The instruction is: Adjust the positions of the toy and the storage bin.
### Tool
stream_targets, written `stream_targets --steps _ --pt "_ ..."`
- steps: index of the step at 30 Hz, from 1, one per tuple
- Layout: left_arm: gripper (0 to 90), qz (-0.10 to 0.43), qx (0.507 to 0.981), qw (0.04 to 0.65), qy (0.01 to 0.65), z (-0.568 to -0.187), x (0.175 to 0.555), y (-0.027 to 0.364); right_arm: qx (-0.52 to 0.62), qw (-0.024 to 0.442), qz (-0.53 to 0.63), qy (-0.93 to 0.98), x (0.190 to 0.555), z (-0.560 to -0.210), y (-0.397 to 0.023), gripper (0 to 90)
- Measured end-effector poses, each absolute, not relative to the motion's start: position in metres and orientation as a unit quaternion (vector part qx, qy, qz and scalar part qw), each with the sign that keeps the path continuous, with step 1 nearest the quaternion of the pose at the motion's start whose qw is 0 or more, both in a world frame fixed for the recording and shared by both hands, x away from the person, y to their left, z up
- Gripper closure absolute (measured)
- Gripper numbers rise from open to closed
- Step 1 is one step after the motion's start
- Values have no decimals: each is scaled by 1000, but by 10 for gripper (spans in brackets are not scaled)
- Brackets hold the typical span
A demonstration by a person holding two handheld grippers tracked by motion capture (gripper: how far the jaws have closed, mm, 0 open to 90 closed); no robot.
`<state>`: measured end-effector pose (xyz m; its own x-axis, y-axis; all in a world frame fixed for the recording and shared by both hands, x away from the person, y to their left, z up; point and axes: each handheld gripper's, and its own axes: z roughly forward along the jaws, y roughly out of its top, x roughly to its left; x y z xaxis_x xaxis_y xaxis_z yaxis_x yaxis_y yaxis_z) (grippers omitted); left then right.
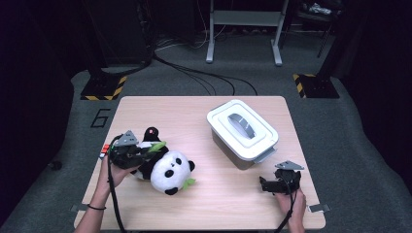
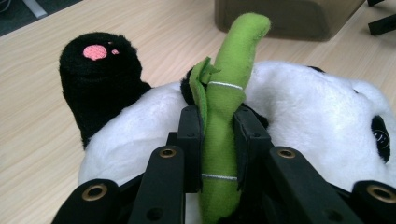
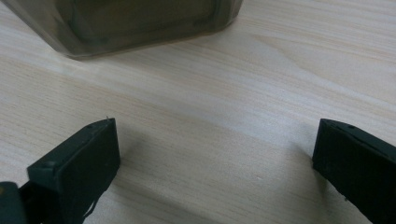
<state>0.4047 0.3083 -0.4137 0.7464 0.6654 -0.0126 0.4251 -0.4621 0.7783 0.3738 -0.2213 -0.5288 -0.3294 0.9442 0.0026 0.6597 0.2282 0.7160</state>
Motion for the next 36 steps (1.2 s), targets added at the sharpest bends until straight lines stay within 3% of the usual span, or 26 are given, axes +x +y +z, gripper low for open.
stream_targets --steps 5,6,8,10,12,16,19,30,36 --pt "743 133 859 366 332 -434 412 313 531 225 315 753 374 -529 -222 0" --pt "733 135 848 383 340 -437 412 313 532 225 315 753 374 -529 -222 0" --pt "646 133 845 393 338 -431 408 313 532 225 315 753 374 -529 -222 0" --pt "472 144 838 394 348 -424 401 312 532 224 315 754 374 -529 -222 0" --pt "358 152 832 400 353 -420 392 311 531 224 315 754 374 -529 -222 0" --pt "248 170 826 398 361 -418 376 319 531 224 315 754 374 -529 -222 0" --pt "192 173 818 405 369 -417 363 329 531 224 314 754 374 -529 -222 0" --pt "117 201 798 408 395 -415 318 362 533 222 315 754 374 -528 -222 0" --pt "74 197 793 391 424 -435 311 372 535 221 315 752 375 -528 -221 0"
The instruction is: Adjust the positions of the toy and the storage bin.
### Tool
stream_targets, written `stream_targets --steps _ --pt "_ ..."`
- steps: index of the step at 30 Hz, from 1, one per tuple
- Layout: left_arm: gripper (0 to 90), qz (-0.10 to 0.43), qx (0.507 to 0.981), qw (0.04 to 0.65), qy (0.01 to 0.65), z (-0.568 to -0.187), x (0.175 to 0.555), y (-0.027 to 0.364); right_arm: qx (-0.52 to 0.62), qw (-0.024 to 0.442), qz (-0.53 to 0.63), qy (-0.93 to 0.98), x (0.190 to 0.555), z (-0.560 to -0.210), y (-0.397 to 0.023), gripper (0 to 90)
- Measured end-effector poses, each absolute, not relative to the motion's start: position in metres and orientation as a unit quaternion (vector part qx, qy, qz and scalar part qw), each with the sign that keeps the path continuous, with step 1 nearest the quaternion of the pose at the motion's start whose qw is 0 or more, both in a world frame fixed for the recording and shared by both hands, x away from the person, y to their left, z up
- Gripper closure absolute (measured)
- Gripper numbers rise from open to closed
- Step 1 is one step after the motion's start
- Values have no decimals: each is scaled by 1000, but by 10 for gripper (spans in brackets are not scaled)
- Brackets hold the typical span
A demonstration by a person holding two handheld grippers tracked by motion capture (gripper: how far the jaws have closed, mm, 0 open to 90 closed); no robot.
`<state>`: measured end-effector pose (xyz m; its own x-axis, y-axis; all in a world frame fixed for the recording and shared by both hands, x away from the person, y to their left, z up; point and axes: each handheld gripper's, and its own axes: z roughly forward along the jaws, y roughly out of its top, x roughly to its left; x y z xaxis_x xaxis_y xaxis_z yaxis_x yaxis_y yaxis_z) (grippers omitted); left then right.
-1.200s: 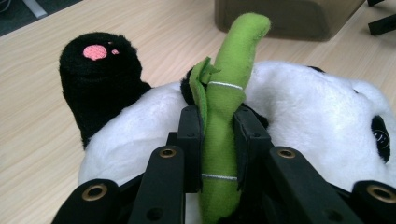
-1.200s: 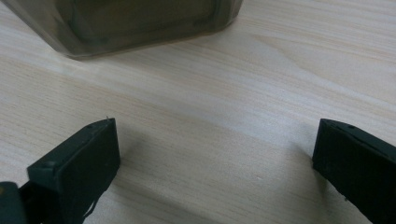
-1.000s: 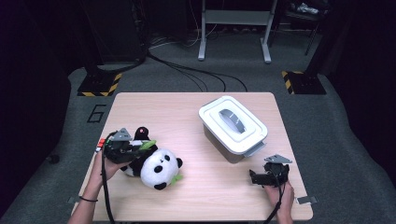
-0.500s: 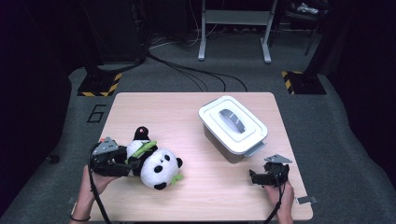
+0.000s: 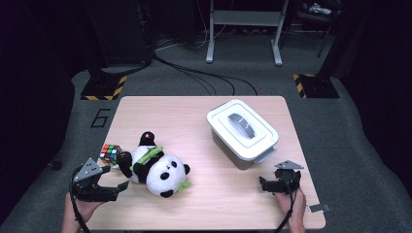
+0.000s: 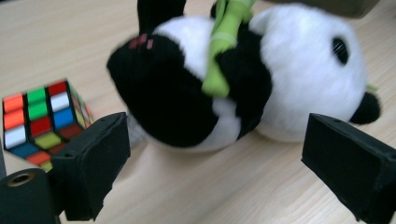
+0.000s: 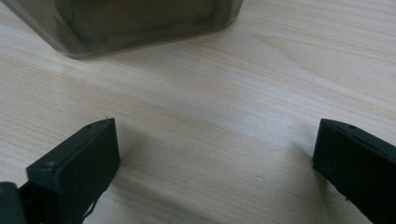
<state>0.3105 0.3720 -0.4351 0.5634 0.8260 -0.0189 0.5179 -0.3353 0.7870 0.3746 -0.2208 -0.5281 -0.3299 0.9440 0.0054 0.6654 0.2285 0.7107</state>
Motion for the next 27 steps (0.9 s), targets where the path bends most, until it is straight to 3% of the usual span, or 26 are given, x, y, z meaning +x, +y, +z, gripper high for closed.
stream_targets --steps 13,27 --pt "1 192 781 322 499 -527 314 386 527 204 322 760 377 -521 -224 0" --pt "0 207 774 327 502 -531 316 384 495 203 358 765 375 -463 -212 0"
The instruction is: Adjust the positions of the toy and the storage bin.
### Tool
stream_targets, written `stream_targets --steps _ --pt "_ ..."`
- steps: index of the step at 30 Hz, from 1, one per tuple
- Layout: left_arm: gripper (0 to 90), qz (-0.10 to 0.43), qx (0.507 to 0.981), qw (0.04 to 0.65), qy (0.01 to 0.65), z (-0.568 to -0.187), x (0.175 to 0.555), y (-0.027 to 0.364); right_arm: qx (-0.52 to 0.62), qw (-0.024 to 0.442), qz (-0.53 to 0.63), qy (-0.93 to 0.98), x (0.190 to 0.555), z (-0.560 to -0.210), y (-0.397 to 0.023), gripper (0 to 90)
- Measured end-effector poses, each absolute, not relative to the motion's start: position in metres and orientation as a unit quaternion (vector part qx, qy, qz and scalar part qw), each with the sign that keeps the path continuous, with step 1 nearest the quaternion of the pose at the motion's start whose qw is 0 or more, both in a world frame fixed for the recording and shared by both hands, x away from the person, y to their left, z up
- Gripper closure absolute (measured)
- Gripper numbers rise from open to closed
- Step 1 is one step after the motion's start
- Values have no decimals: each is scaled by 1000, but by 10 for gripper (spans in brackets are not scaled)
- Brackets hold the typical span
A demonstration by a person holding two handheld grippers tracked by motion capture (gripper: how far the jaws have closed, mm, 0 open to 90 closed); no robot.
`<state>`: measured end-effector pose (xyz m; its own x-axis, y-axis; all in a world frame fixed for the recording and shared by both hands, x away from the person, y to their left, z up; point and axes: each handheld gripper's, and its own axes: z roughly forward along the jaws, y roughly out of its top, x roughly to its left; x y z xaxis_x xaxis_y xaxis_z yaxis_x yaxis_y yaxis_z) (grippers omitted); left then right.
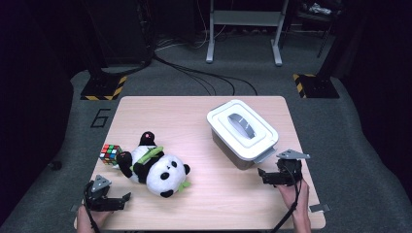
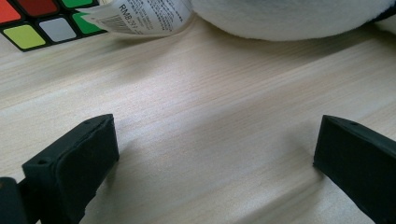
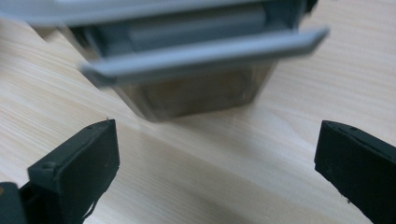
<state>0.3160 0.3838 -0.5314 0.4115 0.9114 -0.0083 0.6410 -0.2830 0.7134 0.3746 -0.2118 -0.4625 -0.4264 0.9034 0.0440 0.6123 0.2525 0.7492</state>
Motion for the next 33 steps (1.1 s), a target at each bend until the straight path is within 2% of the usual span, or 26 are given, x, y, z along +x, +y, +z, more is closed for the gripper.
stream_targets --steps 15,22,27,33 --pt "0 212 770 331 502 -532 316 383 453 215 381 777 386 -400 -196 0" --pt "0 213 770 331 502 -532 317 383 423 217 370 798 421 -375 -168 0" --pt "0 213 770 331 502 -532 317 383 427 208 354 805 451 -372 -151 3" --pt "0 213 770 331 503 -533 317 383 430 199 340 812 477 -379 -143 75"
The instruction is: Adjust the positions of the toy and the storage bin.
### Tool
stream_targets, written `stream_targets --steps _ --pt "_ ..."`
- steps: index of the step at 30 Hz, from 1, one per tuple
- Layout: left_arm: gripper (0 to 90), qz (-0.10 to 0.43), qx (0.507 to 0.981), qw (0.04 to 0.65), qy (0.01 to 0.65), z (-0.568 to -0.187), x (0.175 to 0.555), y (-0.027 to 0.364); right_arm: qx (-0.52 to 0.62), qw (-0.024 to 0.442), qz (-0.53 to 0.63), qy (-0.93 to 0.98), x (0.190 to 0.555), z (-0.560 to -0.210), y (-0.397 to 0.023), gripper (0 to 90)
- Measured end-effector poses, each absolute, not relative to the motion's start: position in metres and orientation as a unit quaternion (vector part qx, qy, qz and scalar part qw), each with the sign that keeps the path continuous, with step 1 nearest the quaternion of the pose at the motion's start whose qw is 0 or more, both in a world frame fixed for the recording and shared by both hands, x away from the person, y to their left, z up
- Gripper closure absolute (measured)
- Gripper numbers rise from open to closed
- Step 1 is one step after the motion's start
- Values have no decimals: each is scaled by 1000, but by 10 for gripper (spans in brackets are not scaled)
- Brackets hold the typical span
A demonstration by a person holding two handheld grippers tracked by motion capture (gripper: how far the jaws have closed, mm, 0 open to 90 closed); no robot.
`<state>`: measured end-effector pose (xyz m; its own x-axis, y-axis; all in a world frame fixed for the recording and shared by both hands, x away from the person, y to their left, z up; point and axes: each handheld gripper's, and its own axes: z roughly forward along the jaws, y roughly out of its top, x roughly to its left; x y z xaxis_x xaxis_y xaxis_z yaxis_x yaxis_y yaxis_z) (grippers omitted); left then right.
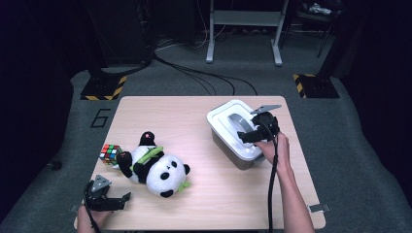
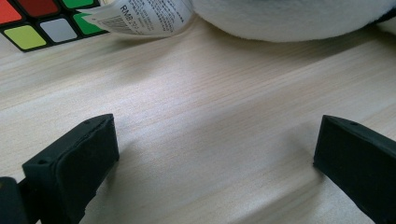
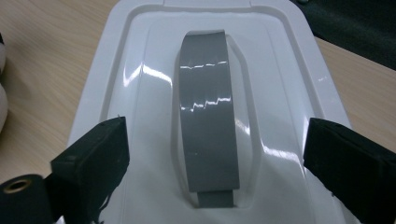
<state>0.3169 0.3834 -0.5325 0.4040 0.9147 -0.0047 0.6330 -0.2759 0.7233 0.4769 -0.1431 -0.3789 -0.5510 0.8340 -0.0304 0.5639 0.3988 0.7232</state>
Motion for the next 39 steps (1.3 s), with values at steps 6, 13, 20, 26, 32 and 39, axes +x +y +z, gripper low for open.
stream_targets --steps 6,13,20,26,32,39 --pt "0 212 774 328 500 -532 317 384 428 196 330 818 489 -384 -136 240" --pt "0 212 773 328 500 -532 317 384 432 205 326 816 496 -385 -133 456" --pt "0 212 773 328 500 -532 317 384 424 197 333 819 497 -385 -128 648" --pt "0 212 773 328 500 -532 317 384 419 193 339 820 499 -385 -126 662" --pt "0 211 773 328 501 -532 317 384 419 182 344 820 501 -385 -120 666" --pt "0 214 772 329 500 -533 317 384 412 170 352 823 503 -386 -112 668"
